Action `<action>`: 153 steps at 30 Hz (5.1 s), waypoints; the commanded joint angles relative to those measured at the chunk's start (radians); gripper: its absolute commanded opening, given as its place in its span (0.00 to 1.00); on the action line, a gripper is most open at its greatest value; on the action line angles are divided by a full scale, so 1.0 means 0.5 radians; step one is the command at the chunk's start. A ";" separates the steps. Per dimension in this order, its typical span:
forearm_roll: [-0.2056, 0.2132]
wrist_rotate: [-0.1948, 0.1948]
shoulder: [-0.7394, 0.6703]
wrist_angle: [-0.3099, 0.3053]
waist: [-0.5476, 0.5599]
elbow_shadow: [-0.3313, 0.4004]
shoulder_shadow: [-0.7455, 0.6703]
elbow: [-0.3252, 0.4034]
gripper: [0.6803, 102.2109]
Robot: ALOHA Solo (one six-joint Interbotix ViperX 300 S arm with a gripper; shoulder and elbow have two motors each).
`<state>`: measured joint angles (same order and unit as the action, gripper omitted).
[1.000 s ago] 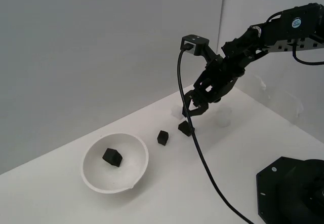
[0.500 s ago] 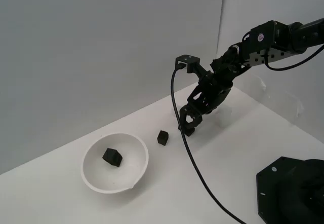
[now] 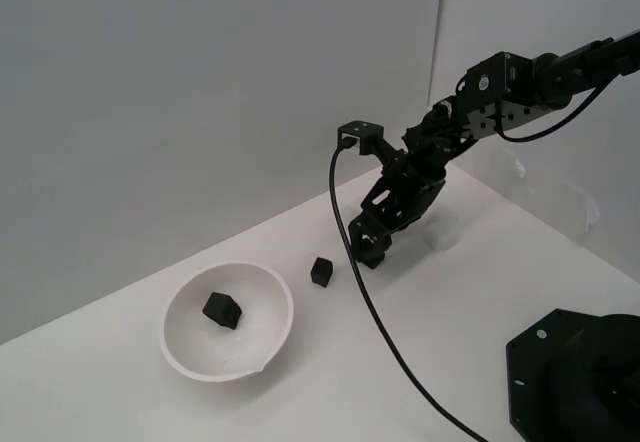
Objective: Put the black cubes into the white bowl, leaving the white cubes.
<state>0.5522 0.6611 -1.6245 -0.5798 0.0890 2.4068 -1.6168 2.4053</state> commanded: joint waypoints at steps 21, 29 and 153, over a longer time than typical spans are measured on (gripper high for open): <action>0.074 -0.003 0.021 -0.052 0.092 0.086 0.006 0.086 0.35; 0.077 -0.006 -0.187 -0.114 0.114 0.126 -0.199 0.126 0.02; 0.104 -0.034 -0.313 -0.454 0.356 -0.258 -0.328 -0.245 0.66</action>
<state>0.5890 0.6259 -1.7794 -0.8130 0.2623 2.2795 -1.7733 2.2795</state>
